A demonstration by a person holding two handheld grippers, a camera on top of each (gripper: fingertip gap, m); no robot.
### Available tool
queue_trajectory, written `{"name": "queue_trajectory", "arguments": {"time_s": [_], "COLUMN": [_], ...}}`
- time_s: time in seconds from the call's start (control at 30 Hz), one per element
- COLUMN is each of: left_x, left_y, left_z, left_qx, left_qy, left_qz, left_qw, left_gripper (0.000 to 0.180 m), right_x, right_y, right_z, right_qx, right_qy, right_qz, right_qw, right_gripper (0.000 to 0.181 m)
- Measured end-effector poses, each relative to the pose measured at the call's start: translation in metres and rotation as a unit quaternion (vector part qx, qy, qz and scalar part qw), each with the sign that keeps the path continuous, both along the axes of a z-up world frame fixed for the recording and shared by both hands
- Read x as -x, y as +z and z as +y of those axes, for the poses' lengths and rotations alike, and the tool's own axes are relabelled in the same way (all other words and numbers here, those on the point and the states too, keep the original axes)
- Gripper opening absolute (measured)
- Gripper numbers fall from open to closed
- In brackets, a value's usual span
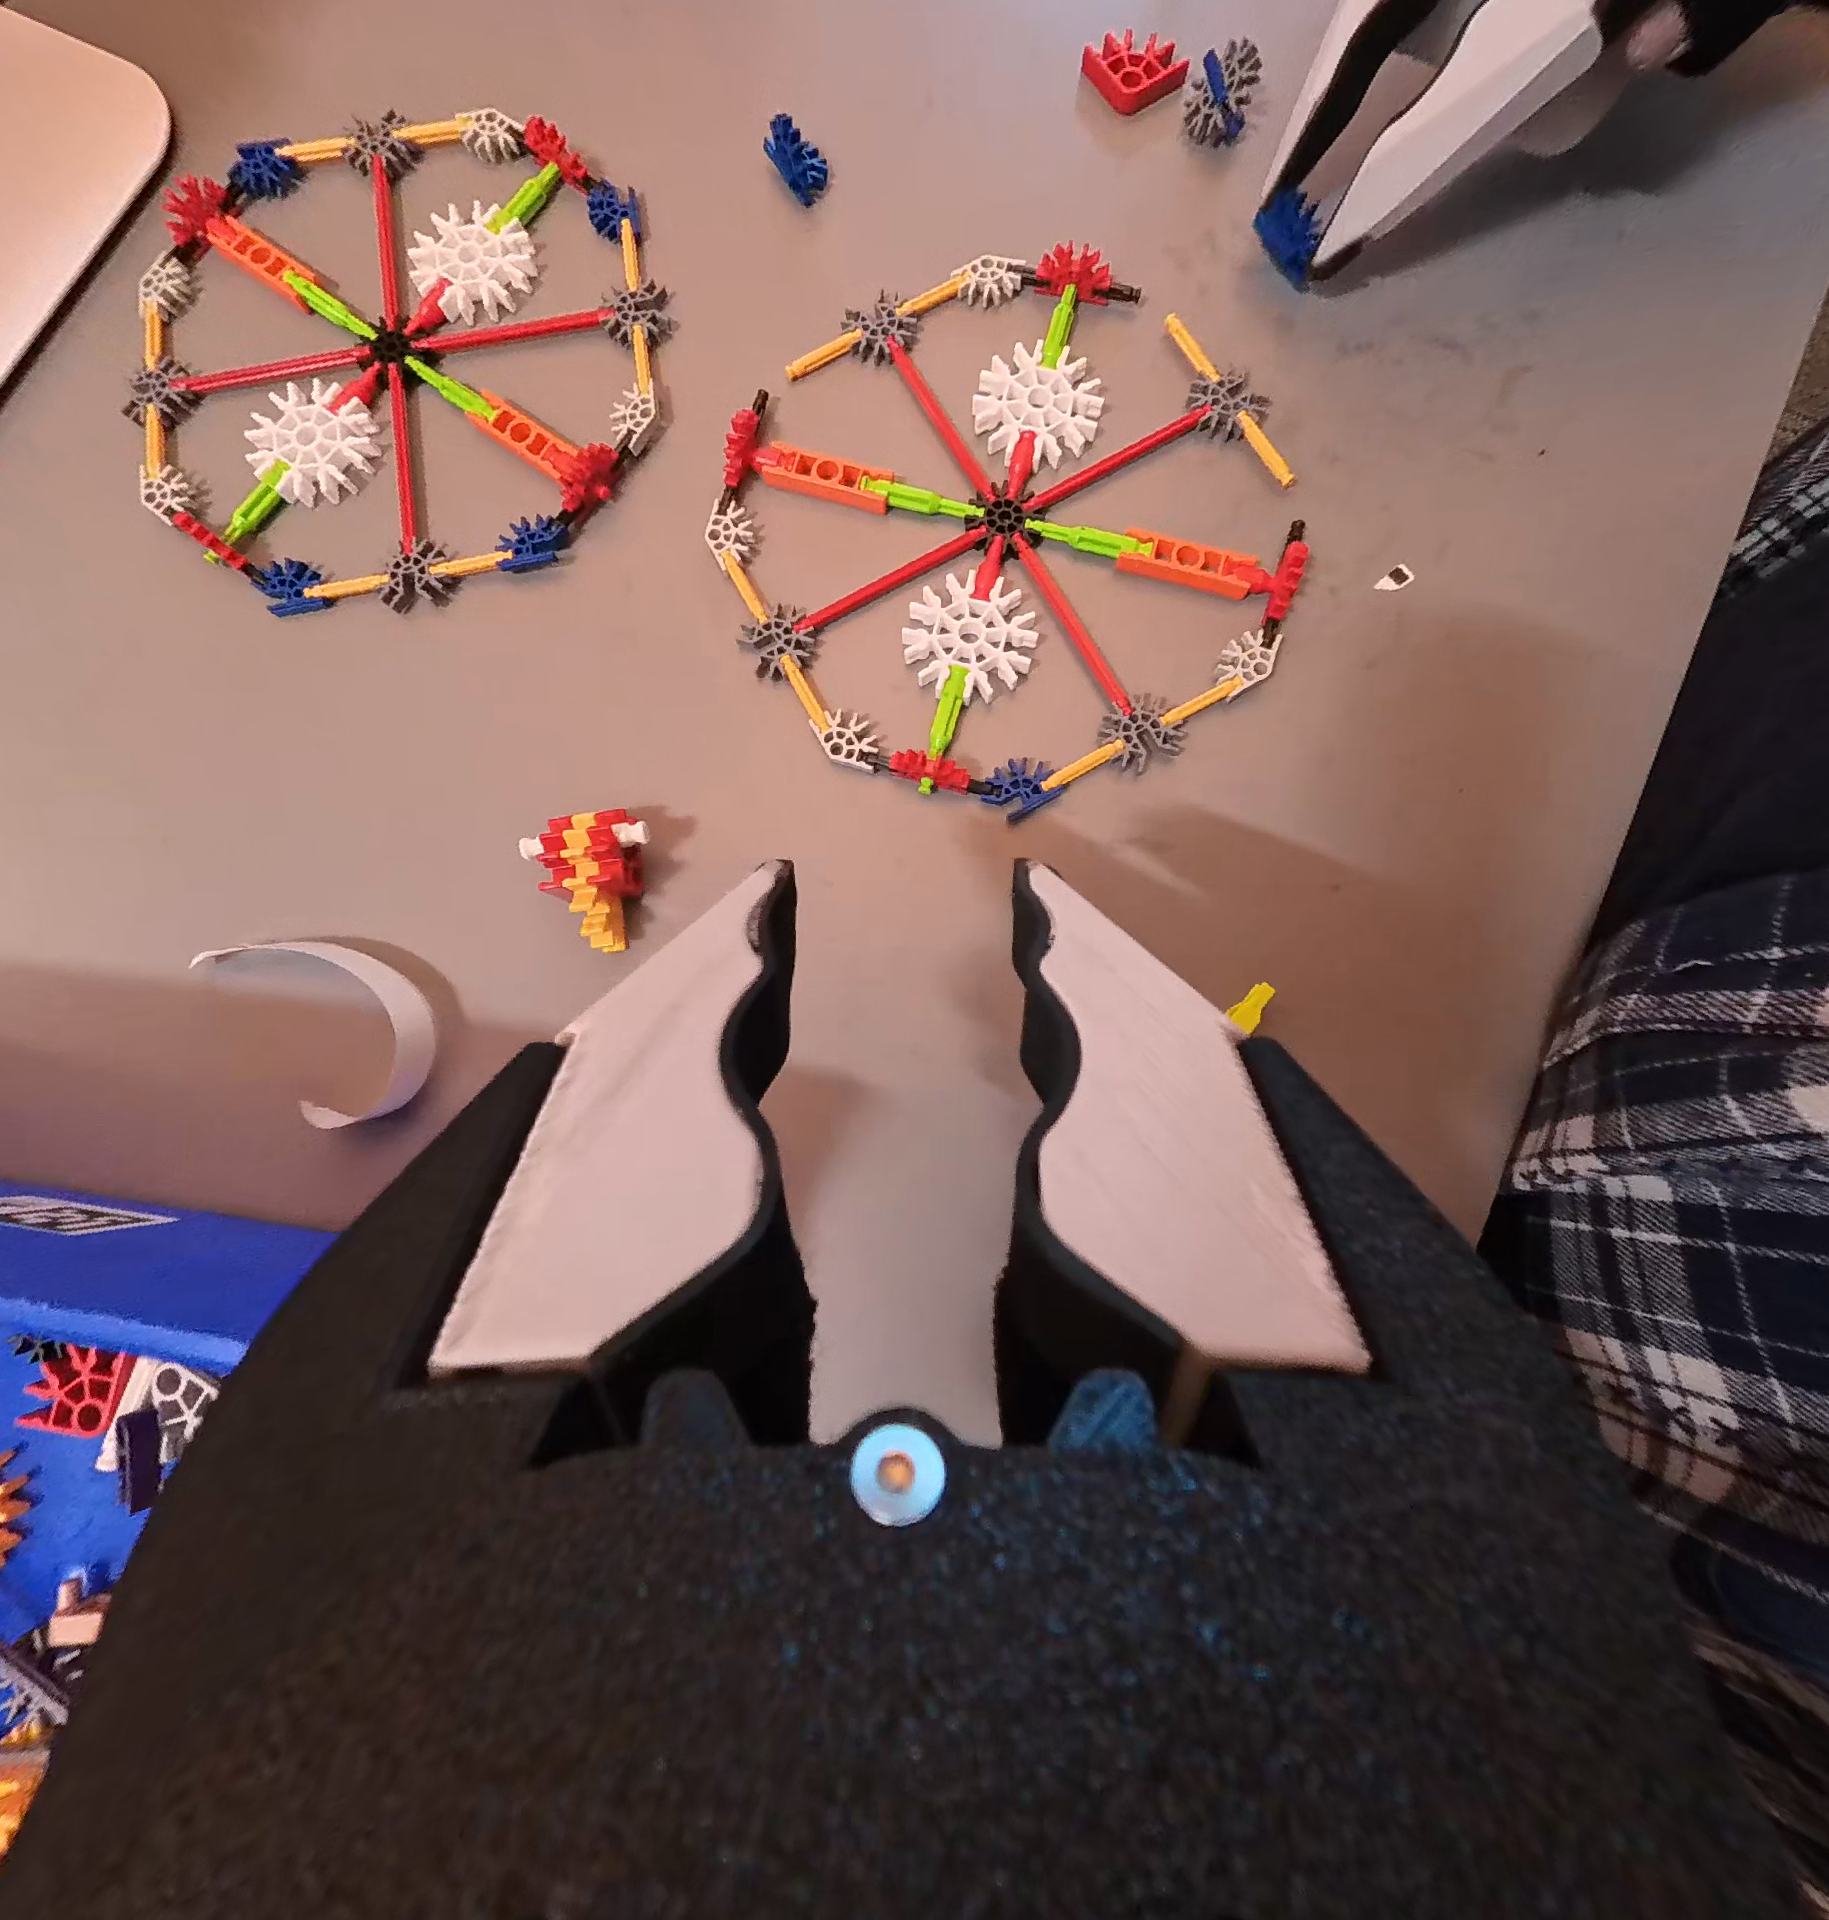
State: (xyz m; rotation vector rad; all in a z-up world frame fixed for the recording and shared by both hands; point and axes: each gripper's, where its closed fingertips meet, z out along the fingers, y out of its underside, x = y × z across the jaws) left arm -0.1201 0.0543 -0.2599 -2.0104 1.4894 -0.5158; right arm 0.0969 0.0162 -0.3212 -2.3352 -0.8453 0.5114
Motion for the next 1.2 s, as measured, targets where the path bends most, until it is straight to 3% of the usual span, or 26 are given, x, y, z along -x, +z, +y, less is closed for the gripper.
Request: {"name": "queue_trajectory", "arguments": {"time_s": [0.6,1.2], "left_x": [-0.0013,-0.0064], "left_y": [-0.0019,-0.0093], "left_z": [-0.0017,-0.0071], "left_qx": [0.001,0.009], "left_qy": [0.0,-0.01], "left_qz": [0.005,0.008], "left_qw": [1.0,1.0], "left_gripper": [0.039,0.039], "right_x": [-0.0017,-0.0012], "right_y": [-0.0057,-0.0068], "right_z": [-0.0038,-0.0053], "right_qx": [0.01,0.008], "right_qy": [-0.003,0.007], "right_qz": [0.017,0.003], "right_qw": [1.0,1.0], "right_gripper": [0.029,0.019]}}
